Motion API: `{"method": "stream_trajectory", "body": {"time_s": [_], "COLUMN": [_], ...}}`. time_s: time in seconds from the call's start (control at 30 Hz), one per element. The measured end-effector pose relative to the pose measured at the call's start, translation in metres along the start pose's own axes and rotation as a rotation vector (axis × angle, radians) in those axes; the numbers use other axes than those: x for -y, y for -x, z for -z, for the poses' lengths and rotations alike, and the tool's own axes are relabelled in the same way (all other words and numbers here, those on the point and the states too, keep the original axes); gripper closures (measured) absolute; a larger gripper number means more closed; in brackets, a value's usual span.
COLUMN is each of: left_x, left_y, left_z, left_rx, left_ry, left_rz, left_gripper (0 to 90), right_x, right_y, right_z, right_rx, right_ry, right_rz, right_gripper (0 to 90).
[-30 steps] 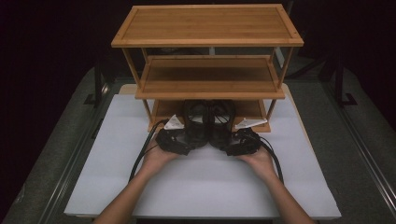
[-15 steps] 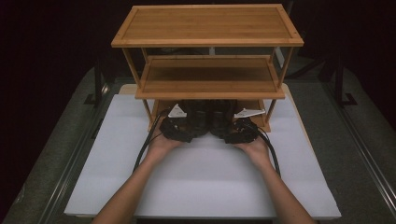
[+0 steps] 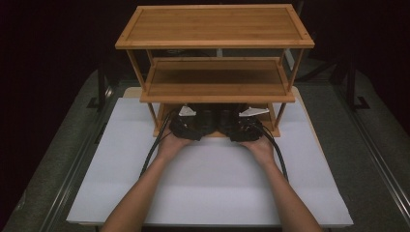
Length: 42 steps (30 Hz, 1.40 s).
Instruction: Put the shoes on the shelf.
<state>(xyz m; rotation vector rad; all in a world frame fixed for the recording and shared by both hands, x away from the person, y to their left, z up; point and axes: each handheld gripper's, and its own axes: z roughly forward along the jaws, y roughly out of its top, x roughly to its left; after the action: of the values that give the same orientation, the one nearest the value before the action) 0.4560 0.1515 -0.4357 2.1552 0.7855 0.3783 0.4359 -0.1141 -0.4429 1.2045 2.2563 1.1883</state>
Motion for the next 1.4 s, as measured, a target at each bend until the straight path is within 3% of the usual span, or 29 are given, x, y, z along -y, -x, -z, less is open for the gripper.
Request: {"method": "stream_trajectory", "body": {"time_s": [0.17,0.37,0.4,0.53,0.7,0.77,0.8,0.97,1.1,1.17,1.4], "left_x": [0.001,0.004,0.005,0.005,0.007,0.01,0.013,0.017,0.018,0.02,0.031], "left_y": [-0.001,-0.006,-0.007,-0.005,-0.006,-0.005,-0.004,0.003,0.008,0.012,0.021], "left_z": [-0.004,-0.007,-0.006,-0.005,0.004,0.007,0.011,0.025,0.036,0.042,0.078], "left_rx": [-0.016,0.0,-0.004,-0.009,-0.004,0.005,0.026,0.037,0.043,0.05,0.044], "left_ry": [-0.02,-0.02,-0.018,-0.026,-0.013,-0.002,-0.01,-0.011,-0.009,0.0,0.038], "left_rz": [-0.022,-0.002,0.005,0.006,0.018,0.029,0.027,0.005,-0.016,-0.013,-0.021], "left_gripper": [16.6,16.5,16.5,16.5,16.3,15.7,14.9,14.4,13.4,12.5,10.6], "right_x": [0.002,0.005,0.006,0.007,0.008,0.011,0.015,0.022,0.026,0.032,0.047], "right_y": [0.0,0.002,0.003,0.004,0.002,0.004,0.004,0.001,0.002,0.002,-0.002], "right_z": [-0.006,-0.011,-0.011,-0.01,-0.002,0.003,0.01,0.024,0.037,0.052,0.082], "right_rx": [0.005,0.005,-0.007,-0.01,0.02,0.018,0.0,-0.006,-0.015,-0.004,0.001], "right_ry": [-0.021,-0.018,-0.024,-0.026,-0.027,-0.012,-0.016,-0.036,-0.02,0.0,0.031], "right_rz": [0.004,-0.02,-0.044,-0.043,-0.025,-0.022,-0.047,-0.024,-0.017,-0.003,-0.001], "right_gripper": [18.7,18.6,18.4,18.6,18.5,17.4,16.0,11.8,10.2,10.1,9.9]}}
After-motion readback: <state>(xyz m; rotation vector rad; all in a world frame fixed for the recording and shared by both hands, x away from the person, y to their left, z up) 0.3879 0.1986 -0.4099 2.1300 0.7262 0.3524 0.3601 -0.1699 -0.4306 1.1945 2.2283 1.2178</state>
